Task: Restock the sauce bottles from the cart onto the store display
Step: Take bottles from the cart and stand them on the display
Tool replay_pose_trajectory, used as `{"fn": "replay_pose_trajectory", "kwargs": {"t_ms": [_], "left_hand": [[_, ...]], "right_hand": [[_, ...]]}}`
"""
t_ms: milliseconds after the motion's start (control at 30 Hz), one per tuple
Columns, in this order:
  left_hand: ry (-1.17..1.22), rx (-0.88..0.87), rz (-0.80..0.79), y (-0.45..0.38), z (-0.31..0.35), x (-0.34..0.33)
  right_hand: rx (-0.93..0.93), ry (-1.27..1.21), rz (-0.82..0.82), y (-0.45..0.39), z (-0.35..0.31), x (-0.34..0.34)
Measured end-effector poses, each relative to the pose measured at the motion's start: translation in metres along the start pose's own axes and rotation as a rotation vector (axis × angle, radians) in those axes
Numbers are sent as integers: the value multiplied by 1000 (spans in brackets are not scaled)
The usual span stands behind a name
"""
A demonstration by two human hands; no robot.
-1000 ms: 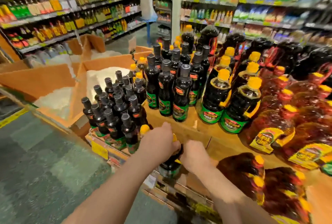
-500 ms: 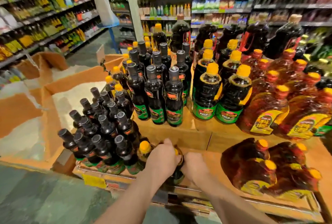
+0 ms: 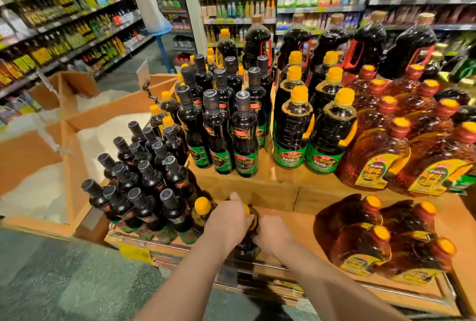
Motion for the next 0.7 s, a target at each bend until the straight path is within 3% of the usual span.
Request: {"fn": "replay_pose_trajectory", "kwargs": {"t_ms": [100,267,433,600,700], "left_hand": [[-6,-10,20,4,-2,4],[16,55,102,16,-5,12],[73,141,199,42,-13,17],[91,323,248,89,-34,9],[137,524,238,133,-54,-6]], "right_hand": [[9,33,-21,9,-6,9],[105,135,104,32,-16,45],[392,315,188,61,-44,66],[674,348,51,90,-75,48],[829,394,-98,105,-92,15]]}}
Point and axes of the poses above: each hand's wrist, its own y-axis away from the middle knuckle, its own x-axis out of the back of the hand, z = x × y, the point moved 7 cm from there along -y, towards the middle knuckle, and after that the axes turned 10 degrees about x, right-handed, at the moved point
